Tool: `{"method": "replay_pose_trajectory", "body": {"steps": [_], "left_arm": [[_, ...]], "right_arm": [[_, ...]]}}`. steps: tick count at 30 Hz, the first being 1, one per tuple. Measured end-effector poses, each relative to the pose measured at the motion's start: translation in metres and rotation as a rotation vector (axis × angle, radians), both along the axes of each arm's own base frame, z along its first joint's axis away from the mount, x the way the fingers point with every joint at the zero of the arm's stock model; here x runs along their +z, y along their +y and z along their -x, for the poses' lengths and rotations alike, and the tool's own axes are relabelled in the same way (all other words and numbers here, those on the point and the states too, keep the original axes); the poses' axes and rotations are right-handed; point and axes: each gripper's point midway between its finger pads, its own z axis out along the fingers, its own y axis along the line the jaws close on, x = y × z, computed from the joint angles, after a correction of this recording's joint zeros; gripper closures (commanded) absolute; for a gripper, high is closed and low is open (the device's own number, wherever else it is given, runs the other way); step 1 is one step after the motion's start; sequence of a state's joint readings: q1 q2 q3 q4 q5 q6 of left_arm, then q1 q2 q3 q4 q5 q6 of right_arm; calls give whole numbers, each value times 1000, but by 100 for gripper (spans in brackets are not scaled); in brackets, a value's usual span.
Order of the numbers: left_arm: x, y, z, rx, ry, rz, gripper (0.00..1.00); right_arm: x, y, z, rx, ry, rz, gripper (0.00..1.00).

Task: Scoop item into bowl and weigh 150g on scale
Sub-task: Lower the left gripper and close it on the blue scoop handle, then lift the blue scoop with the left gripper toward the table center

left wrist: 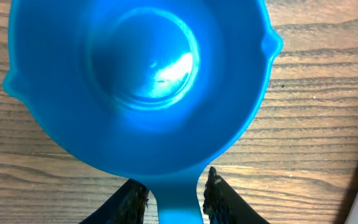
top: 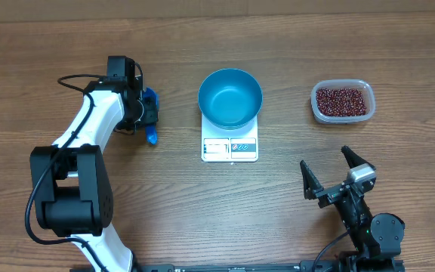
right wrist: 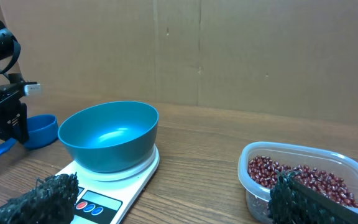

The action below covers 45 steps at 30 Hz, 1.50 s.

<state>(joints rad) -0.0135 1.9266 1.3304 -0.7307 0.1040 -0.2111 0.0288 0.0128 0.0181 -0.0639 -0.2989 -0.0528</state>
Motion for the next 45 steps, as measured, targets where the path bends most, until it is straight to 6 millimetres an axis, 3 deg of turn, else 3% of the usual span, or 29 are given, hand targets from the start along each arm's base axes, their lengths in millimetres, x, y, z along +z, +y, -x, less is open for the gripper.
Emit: {"method": "replay_pose_trajectory", "body": {"steps": [7, 27, 32, 39, 45], "left_arm": [[-4, 0, 2, 0, 2, -3, 74], [-3, -1, 5, 12, 19, 8, 86], [27, -2, -5, 27, 16, 20, 89], [98, -7, -40, 74, -95, 66, 96], [155, -32, -57, 40, -188, 216, 96]], "right_arm": [[0, 0, 0, 0, 0, 0, 0], [0, 0, 0, 0, 0, 0, 0], [0, 0, 0, 0, 0, 0, 0], [0, 0, 0, 0, 1, 0, 0], [0, 0, 0, 0, 0, 0, 0]]}}
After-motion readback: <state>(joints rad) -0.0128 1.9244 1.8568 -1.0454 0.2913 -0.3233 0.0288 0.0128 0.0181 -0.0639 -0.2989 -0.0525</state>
